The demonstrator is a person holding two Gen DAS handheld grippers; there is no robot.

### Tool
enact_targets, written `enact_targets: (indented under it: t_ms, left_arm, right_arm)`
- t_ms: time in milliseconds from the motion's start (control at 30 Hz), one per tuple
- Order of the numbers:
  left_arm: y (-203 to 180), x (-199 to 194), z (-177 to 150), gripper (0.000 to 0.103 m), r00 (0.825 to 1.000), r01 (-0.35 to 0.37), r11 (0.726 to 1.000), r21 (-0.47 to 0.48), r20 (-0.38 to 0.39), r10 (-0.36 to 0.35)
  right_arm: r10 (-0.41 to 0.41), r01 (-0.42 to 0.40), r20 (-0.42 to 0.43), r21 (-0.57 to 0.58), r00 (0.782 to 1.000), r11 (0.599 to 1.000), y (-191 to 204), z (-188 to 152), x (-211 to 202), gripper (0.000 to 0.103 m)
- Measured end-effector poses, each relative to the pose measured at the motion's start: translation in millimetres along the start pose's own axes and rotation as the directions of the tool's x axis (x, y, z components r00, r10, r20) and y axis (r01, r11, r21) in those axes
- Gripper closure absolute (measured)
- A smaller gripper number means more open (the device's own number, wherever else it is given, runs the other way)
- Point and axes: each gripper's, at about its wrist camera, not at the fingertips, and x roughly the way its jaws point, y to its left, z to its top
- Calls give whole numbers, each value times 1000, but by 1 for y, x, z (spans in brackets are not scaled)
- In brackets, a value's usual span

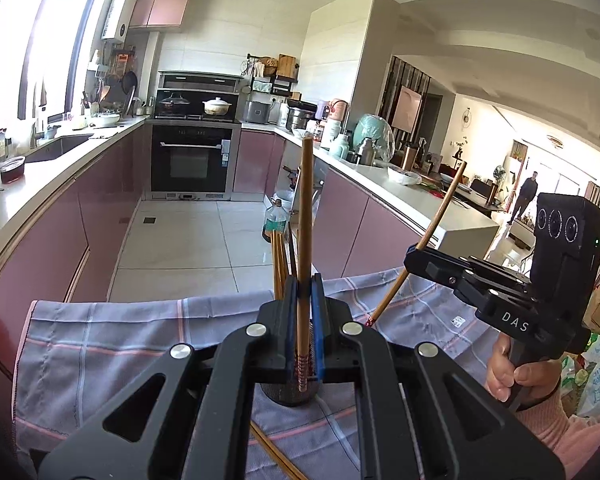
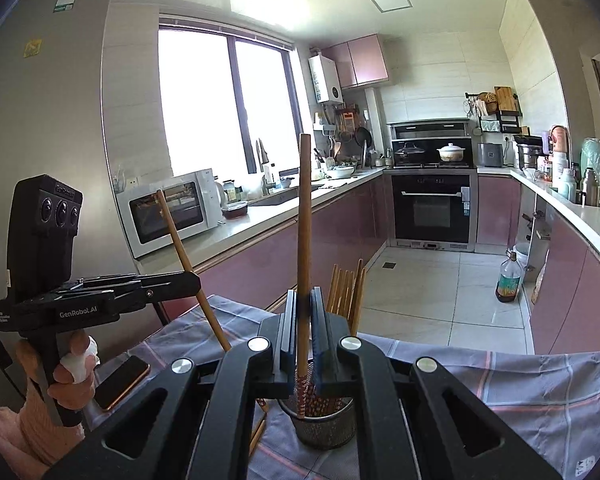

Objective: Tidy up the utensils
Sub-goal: 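Release the left tool's chopstick into the cup while the right tool releases its own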

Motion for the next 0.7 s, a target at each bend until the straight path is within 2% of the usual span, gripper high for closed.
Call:
enact_targets:
  t_ms: [300,700]
  left_arm:
    - [-8,19,12,95,1000,-25,999,21,-3,25]
    - [-3,63,2,95,993,-17,1000,26,-115,20]
  right_arm:
    - [-25,25,-26,-7,999,1000,-6,-1,23,98]
    - [-34,35,-107,4,994,999,-13,-15,48,98]
